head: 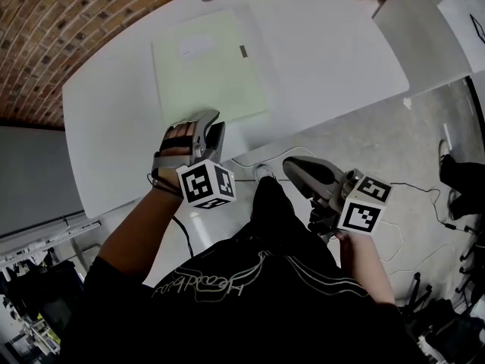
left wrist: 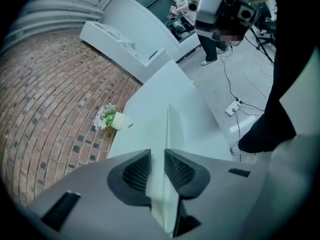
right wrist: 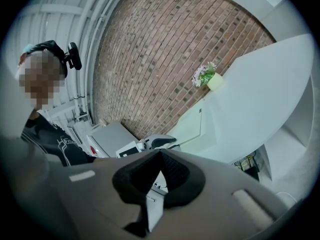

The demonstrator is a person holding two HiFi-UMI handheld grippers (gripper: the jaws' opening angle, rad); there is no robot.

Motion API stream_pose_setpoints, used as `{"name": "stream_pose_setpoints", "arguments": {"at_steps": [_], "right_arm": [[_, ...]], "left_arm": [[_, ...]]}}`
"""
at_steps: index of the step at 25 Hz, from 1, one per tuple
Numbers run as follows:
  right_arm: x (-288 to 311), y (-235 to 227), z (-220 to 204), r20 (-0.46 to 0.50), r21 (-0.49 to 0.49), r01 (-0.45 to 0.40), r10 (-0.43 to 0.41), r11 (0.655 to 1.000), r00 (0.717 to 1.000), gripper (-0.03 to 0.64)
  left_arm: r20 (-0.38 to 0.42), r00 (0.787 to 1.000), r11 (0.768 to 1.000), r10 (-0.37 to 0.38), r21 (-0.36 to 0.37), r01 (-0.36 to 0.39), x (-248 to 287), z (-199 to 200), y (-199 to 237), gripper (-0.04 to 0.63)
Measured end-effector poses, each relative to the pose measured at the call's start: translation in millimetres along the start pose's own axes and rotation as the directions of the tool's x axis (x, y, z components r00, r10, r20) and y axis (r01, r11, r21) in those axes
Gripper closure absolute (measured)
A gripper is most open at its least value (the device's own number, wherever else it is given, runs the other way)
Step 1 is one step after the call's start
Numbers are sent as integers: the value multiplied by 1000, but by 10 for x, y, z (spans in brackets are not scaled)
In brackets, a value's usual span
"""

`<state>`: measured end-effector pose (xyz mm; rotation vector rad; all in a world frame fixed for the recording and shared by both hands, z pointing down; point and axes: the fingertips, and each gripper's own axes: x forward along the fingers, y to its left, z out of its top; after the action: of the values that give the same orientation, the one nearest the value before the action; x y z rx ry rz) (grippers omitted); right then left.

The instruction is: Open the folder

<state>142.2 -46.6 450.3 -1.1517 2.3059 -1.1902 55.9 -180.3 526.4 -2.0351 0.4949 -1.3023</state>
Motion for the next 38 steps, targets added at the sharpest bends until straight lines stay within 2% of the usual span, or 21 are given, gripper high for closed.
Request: {"name": "stream_pose_setpoints", "arguments": {"at_steps": [1, 11, 22, 32, 38], "right_arm": [[0, -4, 6, 1, 0, 0, 0, 1000, 1000, 614], [41, -15, 41, -3, -2, -3, 3, 1000, 1000, 614], [190, -67, 100, -29, -1, -8, 8, 1000, 1000, 614], [331, -203, 197, -72, -37, 20, -22, 999, 997, 614], [450, -274, 305, -86, -49, 29, -34, 998, 996, 614]], "left_arm": [[-2, 1000, 1000, 0, 3, 0, 7, -3, -7, 525], [-3, 999, 999, -37, -9, 37, -4, 4, -40, 543], [23, 995, 990, -98, -94, 100, -39, 20, 30, 563], [40, 986, 967, -163, -191, 168, -81, -2, 68, 566], [54, 978, 953, -201, -221, 208, -99, 7, 76, 566]]}}
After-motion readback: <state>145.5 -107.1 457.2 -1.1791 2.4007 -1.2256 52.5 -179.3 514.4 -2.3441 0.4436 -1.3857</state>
